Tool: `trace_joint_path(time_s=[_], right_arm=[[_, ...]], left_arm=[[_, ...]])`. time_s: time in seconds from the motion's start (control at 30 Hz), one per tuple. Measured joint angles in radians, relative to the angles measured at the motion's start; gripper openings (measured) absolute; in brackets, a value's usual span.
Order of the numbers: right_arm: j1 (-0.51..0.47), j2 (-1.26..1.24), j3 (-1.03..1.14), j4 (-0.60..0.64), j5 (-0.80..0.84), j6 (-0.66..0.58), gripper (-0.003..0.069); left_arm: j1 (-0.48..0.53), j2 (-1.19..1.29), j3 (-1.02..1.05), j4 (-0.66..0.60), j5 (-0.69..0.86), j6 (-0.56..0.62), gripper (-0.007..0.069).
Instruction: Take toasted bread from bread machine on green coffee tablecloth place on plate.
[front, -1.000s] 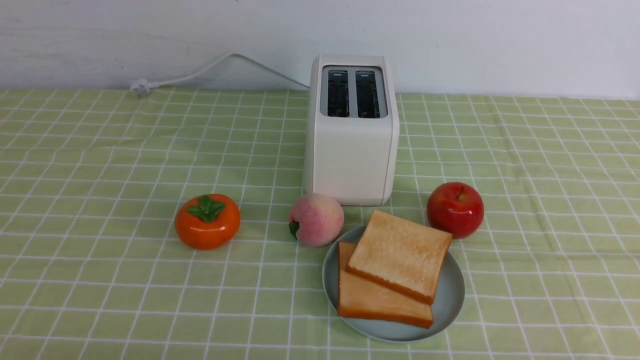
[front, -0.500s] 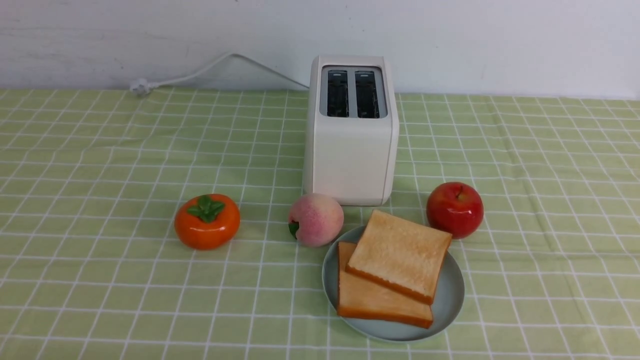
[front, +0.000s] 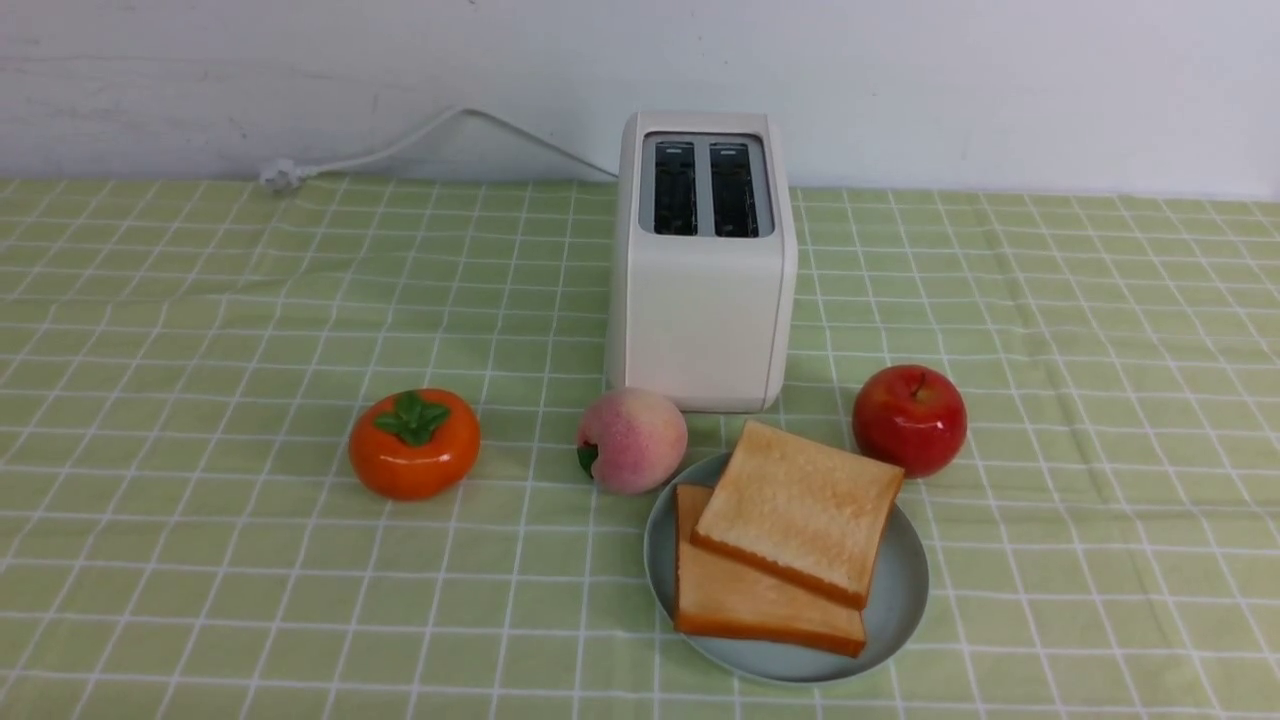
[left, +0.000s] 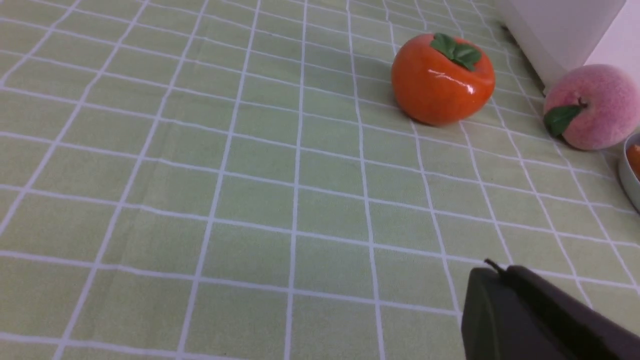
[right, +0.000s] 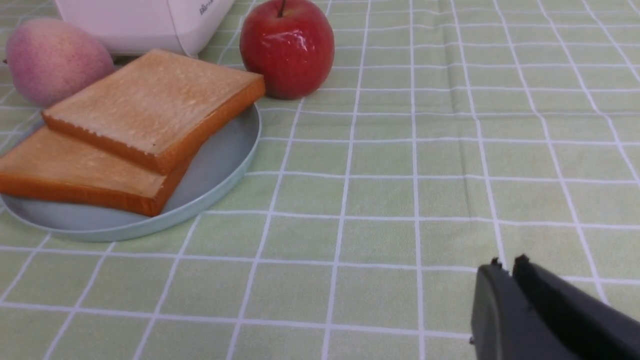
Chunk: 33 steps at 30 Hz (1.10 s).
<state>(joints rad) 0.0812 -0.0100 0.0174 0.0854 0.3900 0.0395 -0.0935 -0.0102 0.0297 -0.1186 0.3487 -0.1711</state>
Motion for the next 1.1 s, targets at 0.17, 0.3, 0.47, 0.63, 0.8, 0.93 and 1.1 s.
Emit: trace_joint_path(time_s=[0.17, 0.3, 0.47, 0.63, 0.8, 0.93, 1.1], right_arm=[[0.0, -0.001, 0.0, 0.0, 0.0, 0.0, 0.005], [0.0, -0.001, 0.0, 0.0, 0.0, 0.0, 0.0055], [0.0, -0.001, 0.0, 0.0, 0.0, 0.0, 0.0062], [0.0, -0.001, 0.0, 0.0, 0.0, 0.0, 0.0067], [0.0, -0.001, 0.0, 0.0, 0.0, 0.0, 0.0068], [0.0, -0.001, 0.0, 0.0, 0.0, 0.0, 0.0074], [0.0, -0.001, 0.0, 0.0, 0.0, 0.0, 0.0075]], left_arm=[[0.0, 0.0, 0.0, 0.0, 0.0, 0.0, -0.0013], [0.0, 0.0, 0.0, 0.0, 0.0, 0.0, -0.0012], [0.0, 0.0, 0.0, 0.0, 0.0, 0.0, -0.0009], [0.0, 0.0, 0.0, 0.0, 0.0, 0.0, -0.0009], [0.0, 0.0, 0.0, 0.0, 0.0, 0.0, -0.0004], [0.0, 0.0, 0.0, 0.0, 0.0, 0.0, -0.0002], [0.0, 0.0, 0.0, 0.0, 0.0, 0.0, 0.0003]])
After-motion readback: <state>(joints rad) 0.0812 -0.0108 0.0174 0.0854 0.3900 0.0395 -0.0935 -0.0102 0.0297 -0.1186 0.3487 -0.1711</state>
